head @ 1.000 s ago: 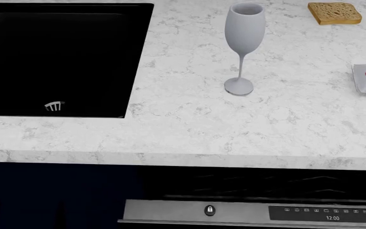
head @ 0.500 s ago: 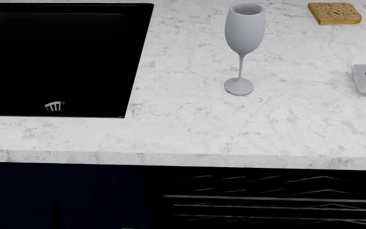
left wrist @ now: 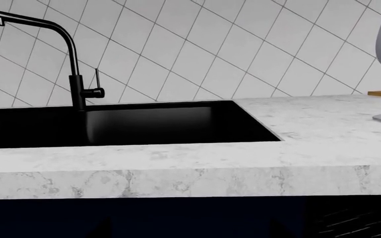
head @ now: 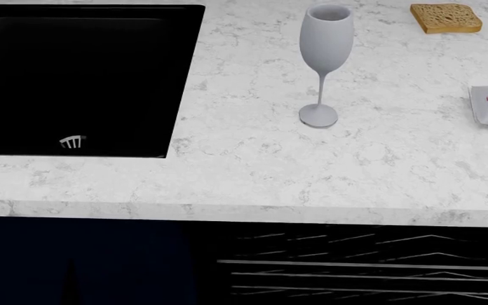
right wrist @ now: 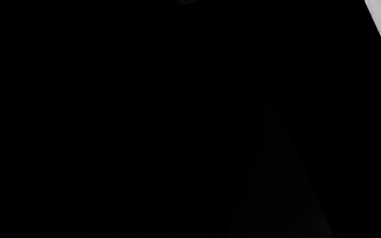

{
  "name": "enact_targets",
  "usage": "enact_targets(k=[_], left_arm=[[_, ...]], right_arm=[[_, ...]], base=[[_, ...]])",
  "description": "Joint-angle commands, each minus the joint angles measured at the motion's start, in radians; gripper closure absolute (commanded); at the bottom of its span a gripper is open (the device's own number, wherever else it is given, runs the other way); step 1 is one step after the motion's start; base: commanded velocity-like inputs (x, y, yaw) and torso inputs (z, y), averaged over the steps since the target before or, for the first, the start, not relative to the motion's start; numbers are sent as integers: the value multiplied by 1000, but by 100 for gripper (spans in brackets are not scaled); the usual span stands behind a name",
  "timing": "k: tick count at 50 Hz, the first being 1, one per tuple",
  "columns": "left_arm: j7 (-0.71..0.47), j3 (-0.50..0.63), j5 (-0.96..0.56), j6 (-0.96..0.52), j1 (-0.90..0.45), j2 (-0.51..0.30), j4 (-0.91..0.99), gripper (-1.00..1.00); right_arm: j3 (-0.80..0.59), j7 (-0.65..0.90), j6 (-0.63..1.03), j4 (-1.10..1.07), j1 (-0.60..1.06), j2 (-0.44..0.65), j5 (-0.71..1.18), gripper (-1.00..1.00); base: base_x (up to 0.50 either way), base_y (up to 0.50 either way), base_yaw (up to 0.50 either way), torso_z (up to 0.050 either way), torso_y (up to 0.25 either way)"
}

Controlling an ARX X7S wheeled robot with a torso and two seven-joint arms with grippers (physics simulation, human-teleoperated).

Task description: Open the dishwasher door

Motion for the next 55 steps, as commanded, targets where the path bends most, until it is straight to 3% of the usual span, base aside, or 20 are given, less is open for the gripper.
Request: enact_targets(k=[1, 26, 55], left_arm=[[-3, 4, 0, 2, 0, -3, 2, -100], [-8, 14, 1, 15, 0, -6, -7, -100], [-12, 26, -4, -1, -15, -14, 6, -100]], right_arm=[[-64, -39, -3, 3, -122, -7, 109, 100], [-104, 35, -6, 8, -307, 15, 122, 100], [-184, 144, -118, 196, -441, -29, 197, 100]], base=[[0, 0, 3, 0, 0], [0, 0, 3, -1, 0], [1, 2, 3, -2, 0]])
